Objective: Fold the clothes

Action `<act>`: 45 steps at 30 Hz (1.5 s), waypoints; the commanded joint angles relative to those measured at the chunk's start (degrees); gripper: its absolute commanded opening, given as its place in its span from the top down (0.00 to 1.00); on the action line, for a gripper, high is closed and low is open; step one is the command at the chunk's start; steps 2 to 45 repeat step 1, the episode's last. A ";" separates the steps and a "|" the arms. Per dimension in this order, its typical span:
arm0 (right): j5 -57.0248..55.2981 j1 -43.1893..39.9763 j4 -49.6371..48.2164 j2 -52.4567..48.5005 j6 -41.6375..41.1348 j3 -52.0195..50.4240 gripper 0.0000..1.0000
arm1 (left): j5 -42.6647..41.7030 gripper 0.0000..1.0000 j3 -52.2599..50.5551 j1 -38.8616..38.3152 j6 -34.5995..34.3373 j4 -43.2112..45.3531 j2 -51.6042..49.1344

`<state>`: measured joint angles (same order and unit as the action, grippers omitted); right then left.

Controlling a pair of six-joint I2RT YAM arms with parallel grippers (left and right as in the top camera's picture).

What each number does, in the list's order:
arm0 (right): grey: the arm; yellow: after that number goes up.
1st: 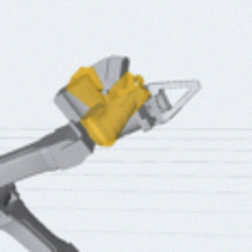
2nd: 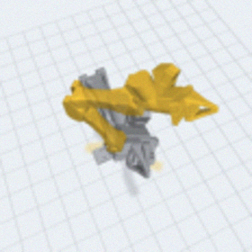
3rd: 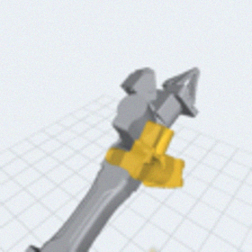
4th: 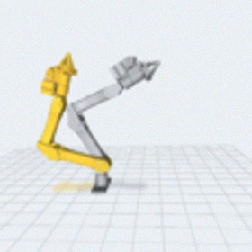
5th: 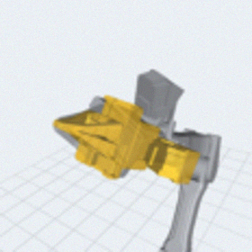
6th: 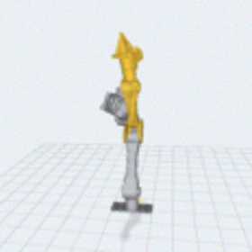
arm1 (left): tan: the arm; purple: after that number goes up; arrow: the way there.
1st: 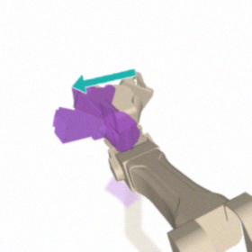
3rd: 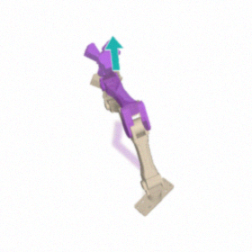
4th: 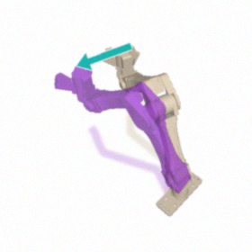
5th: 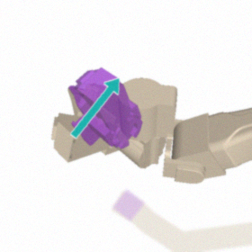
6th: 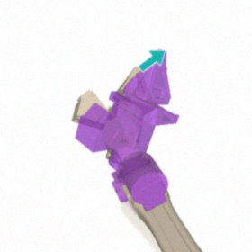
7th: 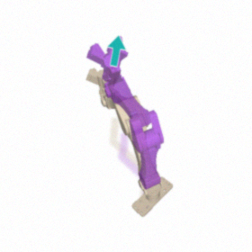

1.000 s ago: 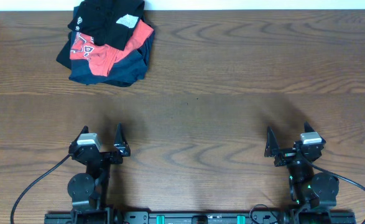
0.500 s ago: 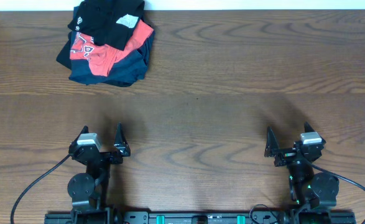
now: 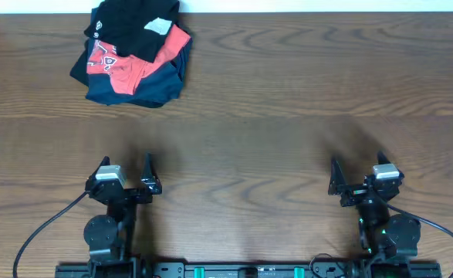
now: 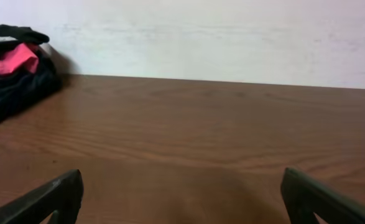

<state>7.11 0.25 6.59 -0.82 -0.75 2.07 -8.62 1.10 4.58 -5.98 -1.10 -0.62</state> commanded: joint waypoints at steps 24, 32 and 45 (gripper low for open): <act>0.61 0.57 -0.02 0.55 0.42 -0.42 0.01 | -0.83 0.02 -0.87 -0.26 0.31 -2.08 0.39; 0.61 0.57 -0.02 0.55 0.42 -0.42 0.01 | -0.83 0.02 -0.87 -0.26 0.31 -2.08 0.39; 0.61 0.57 -0.02 0.55 0.42 -0.42 0.01 | -0.83 0.02 -0.87 -0.26 0.31 -2.08 0.39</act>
